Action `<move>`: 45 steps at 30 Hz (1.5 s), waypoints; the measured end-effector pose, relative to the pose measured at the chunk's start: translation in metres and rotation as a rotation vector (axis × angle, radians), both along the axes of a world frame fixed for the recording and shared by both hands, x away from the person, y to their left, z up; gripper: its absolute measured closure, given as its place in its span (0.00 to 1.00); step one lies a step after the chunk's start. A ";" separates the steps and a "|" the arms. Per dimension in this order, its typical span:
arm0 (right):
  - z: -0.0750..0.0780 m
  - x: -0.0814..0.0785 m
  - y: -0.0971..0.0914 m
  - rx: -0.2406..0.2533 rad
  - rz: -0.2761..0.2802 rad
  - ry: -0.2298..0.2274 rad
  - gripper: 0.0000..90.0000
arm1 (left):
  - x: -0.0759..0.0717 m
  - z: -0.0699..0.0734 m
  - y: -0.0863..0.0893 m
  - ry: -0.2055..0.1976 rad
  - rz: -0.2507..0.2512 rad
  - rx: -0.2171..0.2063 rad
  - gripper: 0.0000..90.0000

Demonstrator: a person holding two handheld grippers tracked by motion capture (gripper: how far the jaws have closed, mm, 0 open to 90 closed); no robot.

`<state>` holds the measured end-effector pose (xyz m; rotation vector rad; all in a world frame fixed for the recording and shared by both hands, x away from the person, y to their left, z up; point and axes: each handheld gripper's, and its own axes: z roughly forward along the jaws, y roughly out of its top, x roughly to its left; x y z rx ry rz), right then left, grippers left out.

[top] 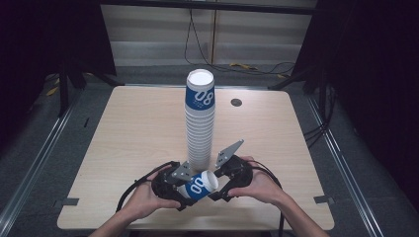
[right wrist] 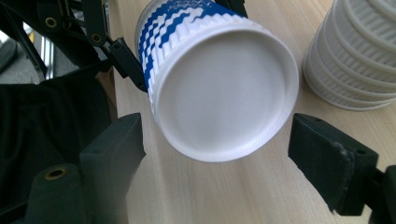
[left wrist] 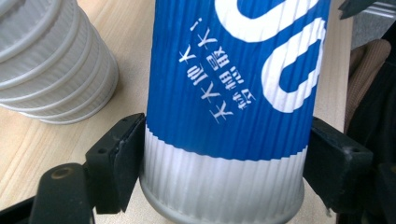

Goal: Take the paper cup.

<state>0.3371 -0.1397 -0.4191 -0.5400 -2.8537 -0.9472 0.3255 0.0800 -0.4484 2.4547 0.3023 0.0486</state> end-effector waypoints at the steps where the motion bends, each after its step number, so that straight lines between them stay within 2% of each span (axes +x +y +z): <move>1: 0.001 0.000 0.001 -0.008 0.001 0.004 0.21 | 0.000 0.000 -0.001 -0.003 -0.012 0.009 0.23; 4: 0.001 0.001 0.002 -0.019 0.009 0.007 0.21 | -0.001 -0.002 -0.006 0.010 -0.012 0.026 0.23; 5: 0.001 0.002 0.003 -0.025 0.015 0.000 0.21 | 0.000 -0.001 -0.007 0.016 -0.031 0.038 0.23; 6: 0.001 0.002 0.004 -0.026 0.017 0.014 0.21 | 0.000 -0.001 -0.008 0.013 -0.034 0.042 0.23; 7: 0.000 0.003 0.005 -0.024 0.023 0.006 0.21 | 0.000 -0.001 -0.009 0.006 -0.035 0.049 0.23; 9: -0.002 0.003 0.006 -0.029 0.032 0.015 0.21 | 0.000 0.000 -0.011 0.013 -0.044 0.044 0.23; 11: -0.004 0.003 0.008 -0.033 0.044 0.028 0.21 | -0.001 0.001 -0.014 0.004 -0.065 0.057 0.23; 13: -0.003 0.003 0.009 -0.035 0.049 0.039 0.22 | -0.002 0.001 -0.016 -0.001 -0.079 0.041 0.24; 15: -0.003 0.003 0.010 -0.026 0.059 0.044 0.25 | -0.003 0.002 -0.018 -0.005 -0.093 0.063 0.23; 18: -0.005 0.002 0.013 -0.044 0.069 0.060 0.25 | -0.004 0.001 -0.020 -0.002 -0.098 0.067 0.23; 20: -0.007 0.002 0.014 -0.043 0.080 0.071 0.28 | -0.005 0.001 -0.021 -0.001 -0.107 0.070 0.23; 22: -0.007 0.001 0.016 -0.042 0.091 0.076 0.29 | -0.005 0.000 -0.021 -0.003 -0.109 0.068 0.23; 23: -0.008 0.001 0.017 -0.043 0.109 0.064 0.30 | -0.005 0.000 -0.021 -0.008 -0.116 0.076 0.23; 32: -0.006 0.000 0.015 -0.033 0.109 0.032 0.32 | -0.004 -0.002 -0.016 -0.013 -0.082 0.030 0.20; 36: -0.006 0.001 0.014 -0.036 0.107 0.027 0.32 | -0.002 -0.002 -0.012 0.017 -0.061 -0.006 0.19; 37: -0.007 0.002 0.014 -0.036 0.106 0.026 0.32 | -0.001 -0.001 -0.011 0.025 -0.051 -0.026 0.19; 40: -0.009 0.002 0.012 -0.050 0.094 0.023 0.32 | 0.002 0.002 -0.005 0.025 -0.032 -0.046 0.19; 45: -0.005 0.003 0.009 -0.039 0.065 -0.010 0.32 | 0.006 0.003 0.002 0.055 0.014 -0.099 0.20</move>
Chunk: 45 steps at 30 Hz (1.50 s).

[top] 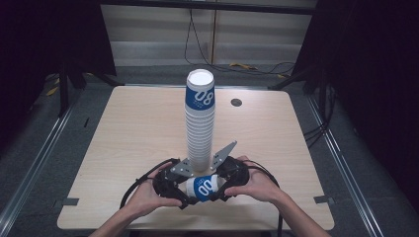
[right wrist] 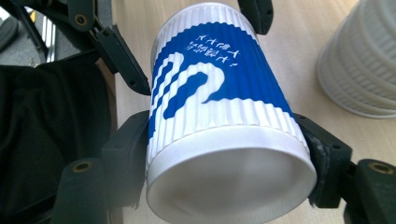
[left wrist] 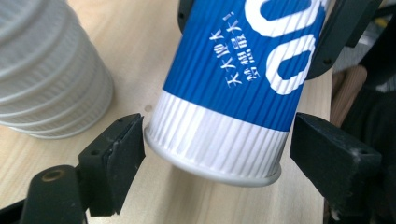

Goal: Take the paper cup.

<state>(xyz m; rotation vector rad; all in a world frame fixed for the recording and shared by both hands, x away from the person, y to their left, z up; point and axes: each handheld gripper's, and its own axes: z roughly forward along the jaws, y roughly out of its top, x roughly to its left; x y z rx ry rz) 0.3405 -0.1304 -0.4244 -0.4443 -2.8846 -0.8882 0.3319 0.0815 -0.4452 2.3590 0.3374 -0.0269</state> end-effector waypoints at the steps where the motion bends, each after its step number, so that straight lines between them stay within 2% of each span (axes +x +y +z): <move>1: 0.000 0.000 -0.001 0.003 -0.003 0.008 0.32 | 0.000 0.001 0.001 0.003 0.009 -0.010 0.20; 3: -0.001 0.000 -0.001 0.005 -0.011 0.007 0.32 | 0.002 0.004 0.005 0.005 0.007 -0.032 0.20; 4: -0.001 0.001 -0.002 0.008 -0.011 0.010 0.32 | 0.002 0.005 0.007 0.006 0.011 -0.060 0.20; 7: -0.002 0.001 -0.007 0.030 -0.042 0.015 0.32 | 0.003 0.007 0.012 0.042 0.022 -0.143 0.20; 10: -0.007 0.000 -0.010 0.044 -0.055 0.023 0.32 | 0.004 0.009 0.015 0.031 0.045 -0.159 0.20; 11: -0.008 -0.001 -0.011 0.042 -0.064 0.020 0.32 | 0.005 0.009 0.017 0.038 0.052 -0.187 0.20; 13: -0.010 -0.003 -0.013 0.055 -0.060 0.023 0.32 | 0.006 0.011 0.020 0.058 0.068 -0.218 0.20; 16: -0.010 -0.005 -0.016 0.094 -0.082 0.023 0.32 | 0.010 0.012 0.026 0.080 0.067 -0.273 0.22; 18: -0.010 -0.006 -0.019 0.123 -0.103 0.013 0.32 | 0.012 0.012 0.029 0.074 0.077 -0.294 0.21; 20: -0.010 -0.007 -0.022 0.151 -0.136 -0.023 0.32 | 0.013 0.011 0.032 0.074 0.086 -0.308 0.21; 22: -0.010 -0.008 -0.026 0.189 -0.161 -0.030 0.32 | 0.013 0.012 0.033 0.083 0.085 -0.317 0.21; 25: -0.011 -0.007 -0.032 0.224 -0.189 -0.048 0.32 | 0.013 0.013 0.035 0.073 0.097 -0.344 0.20; 29: -0.013 -0.007 -0.038 0.296 -0.217 -0.039 0.32 | 0.014 0.016 0.038 0.065 0.113 -0.377 0.18; 32: -0.016 -0.008 -0.039 0.352 -0.224 -0.047 0.32 | 0.014 0.017 0.040 0.059 0.117 -0.395 0.18; 35: -0.017 -0.012 -0.040 0.414 -0.231 -0.090 0.32 | 0.014 0.019 0.041 0.050 0.124 -0.408 0.18; 39: -0.018 -0.012 -0.041 0.454 -0.227 -0.093 0.32 | 0.014 0.022 0.043 0.036 0.128 -0.428 0.18; 45: -0.023 -0.012 -0.042 0.530 -0.214 -0.081 0.32 | 0.012 0.023 0.042 0.011 0.147 -0.436 0.17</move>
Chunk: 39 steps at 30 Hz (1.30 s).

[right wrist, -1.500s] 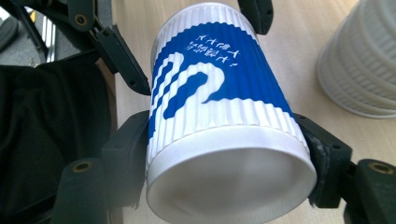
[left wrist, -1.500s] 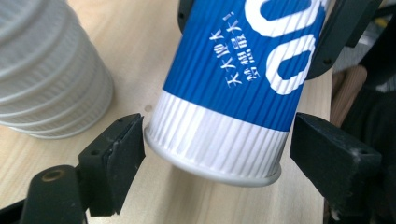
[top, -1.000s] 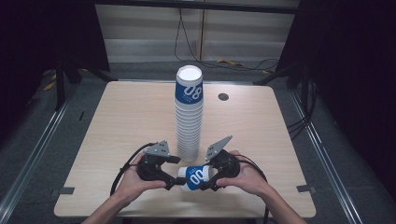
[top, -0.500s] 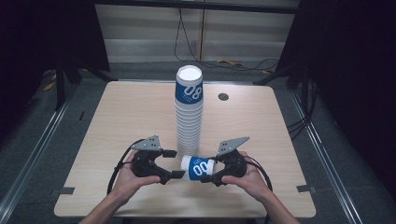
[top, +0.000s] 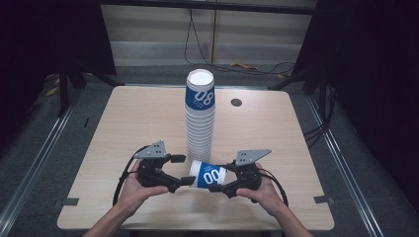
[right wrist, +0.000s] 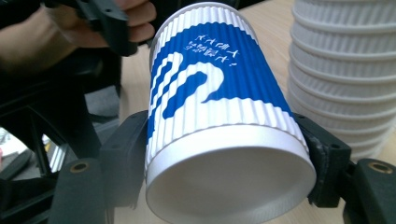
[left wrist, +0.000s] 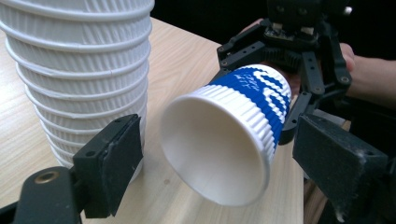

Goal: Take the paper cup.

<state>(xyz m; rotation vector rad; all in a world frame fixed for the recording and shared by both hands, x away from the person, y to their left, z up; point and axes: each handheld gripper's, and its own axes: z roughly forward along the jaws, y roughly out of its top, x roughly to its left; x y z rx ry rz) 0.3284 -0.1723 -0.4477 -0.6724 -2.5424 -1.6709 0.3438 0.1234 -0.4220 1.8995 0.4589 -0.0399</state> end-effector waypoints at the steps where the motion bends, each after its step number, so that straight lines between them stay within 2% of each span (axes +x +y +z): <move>1: -0.001 -0.001 0.000 0.010 -0.002 -0.020 0.32 | 0.000 0.000 0.000 0.001 0.001 -0.011 0.17; 4: -0.003 -0.002 -0.002 0.031 -0.001 -0.049 0.32 | -0.002 0.001 0.000 -0.021 0.003 -0.021 0.17; 8: -0.005 -0.004 -0.002 0.053 0.019 -0.048 0.32 | -0.003 0.002 -0.001 -0.024 -0.015 -0.042 0.17; 11: -0.005 -0.005 -0.001 0.061 0.033 -0.066 0.32 | -0.004 0.002 -0.001 -0.025 -0.024 -0.050 0.17; 13: -0.003 -0.007 -0.001 0.058 0.042 -0.099 0.32 | -0.004 0.003 -0.001 -0.034 -0.024 -0.067 0.17; 16: -0.002 -0.008 -0.001 0.102 0.066 -0.110 0.32 | -0.004 0.003 -0.001 -0.031 -0.032 -0.095 0.17; 20: -0.003 -0.008 -0.001 0.141 0.074 -0.107 0.32 | -0.006 0.003 -0.002 -0.027 -0.040 -0.103 0.17; 24: -0.004 -0.008 0.000 0.153 0.076 -0.104 0.32 | -0.006 0.001 -0.005 -0.016 -0.050 -0.102 0.17; 31: -0.005 -0.007 -0.001 0.193 0.067 -0.088 0.32 | -0.006 -0.006 -0.011 0.008 -0.067 -0.086 0.17; 34: -0.007 -0.007 -0.002 0.199 0.060 -0.085 0.32 | -0.006 -0.006 -0.012 0.000 -0.066 -0.076 0.16; 39: -0.007 -0.007 -0.003 0.227 0.054 -0.083 0.32 | -0.006 -0.006 -0.012 0.013 -0.062 -0.096 0.16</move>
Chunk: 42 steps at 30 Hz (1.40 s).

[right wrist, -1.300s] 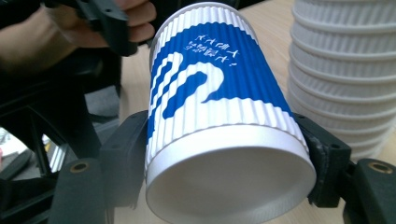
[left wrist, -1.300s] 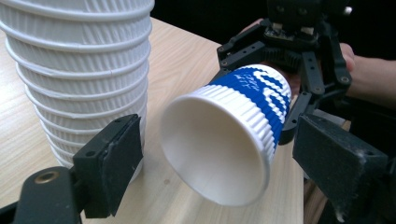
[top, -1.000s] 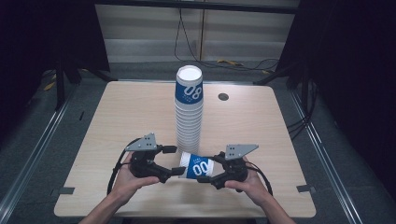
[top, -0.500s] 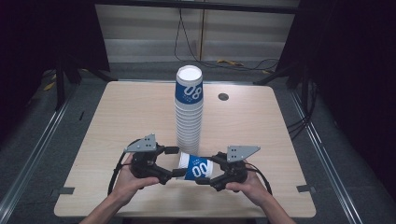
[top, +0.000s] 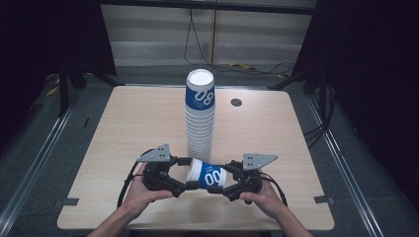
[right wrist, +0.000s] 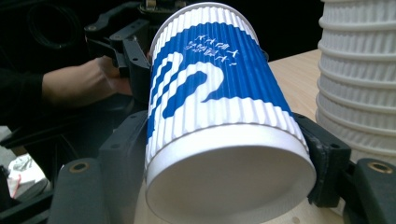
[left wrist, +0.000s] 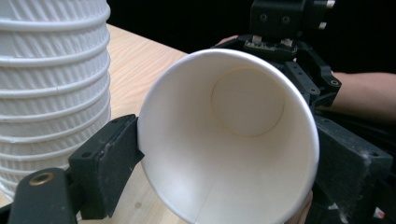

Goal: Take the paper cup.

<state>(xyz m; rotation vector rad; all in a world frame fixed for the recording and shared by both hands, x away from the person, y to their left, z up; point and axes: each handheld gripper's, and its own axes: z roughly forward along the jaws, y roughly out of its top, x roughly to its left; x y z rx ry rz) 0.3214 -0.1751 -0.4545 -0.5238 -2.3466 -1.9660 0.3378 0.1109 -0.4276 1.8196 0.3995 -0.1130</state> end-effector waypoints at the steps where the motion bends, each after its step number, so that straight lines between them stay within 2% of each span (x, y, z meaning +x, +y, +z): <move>1: 0.000 0.000 0.000 0.008 0.001 0.005 0.32 | 0.000 0.001 0.000 0.012 0.003 -0.002 0.15; 4: 0.001 0.000 0.001 0.016 -0.003 0.001 0.32 | -0.001 0.004 0.001 -0.010 0.006 0.002 0.16; 9: 0.001 -0.001 0.001 0.022 -0.007 -0.005 0.32 | 0.001 0.001 0.001 -0.004 0.000 -0.014 0.16; 10: 0.001 -0.001 0.001 0.021 -0.009 -0.003 0.32 | 0.001 -0.001 0.001 0.000 -0.002 -0.022 0.15; 12: 0.000 -0.001 0.001 0.028 -0.012 -0.005 0.32 | 0.002 -0.004 -0.001 0.031 -0.007 -0.034 0.15; 15: 0.000 -0.001 0.001 0.027 -0.006 -0.001 0.32 | 0.003 -0.005 -0.003 0.058 -0.031 -0.033 0.15; 19: 0.000 -0.002 0.001 0.017 0.003 -0.007 0.32 | 0.002 -0.003 -0.003 0.045 -0.040 -0.015 0.17; 21: 0.001 -0.003 0.002 0.006 0.008 -0.013 0.32 | 0.002 -0.001 -0.002 0.032 -0.053 0.000 0.18; 24: 0.002 -0.003 0.002 0.005 0.019 0.001 0.32 | 0.001 0.003 -0.001 0.000 -0.069 0.013 0.19; 27: 0.004 -0.003 0.001 0.000 0.028 -0.003 0.31 | 0.000 0.004 0.000 0.001 -0.075 0.000 0.21; 31: 0.005 -0.004 0.001 -0.018 0.030 0.008 0.30 | -0.001 0.005 -0.001 0.012 -0.074 0.008 0.22; 33: 0.005 -0.004 0.002 -0.050 0.030 0.009 0.28 | -0.002 0.006 -0.001 0.005 -0.076 0.010 0.23; 35: 0.004 -0.004 0.003 -0.056 0.034 0.030 0.27 | -0.003 0.007 -0.001 -0.004 -0.075 0.020 0.24; 39: 0.004 -0.003 0.005 -0.078 0.031 0.041 0.22 | -0.003 0.008 0.001 -0.015 -0.054 0.021 0.24; 42: 0.002 -0.003 0.006 -0.098 0.021 0.059 0.19 | -0.002 0.008 0.004 -0.007 -0.039 0.017 0.24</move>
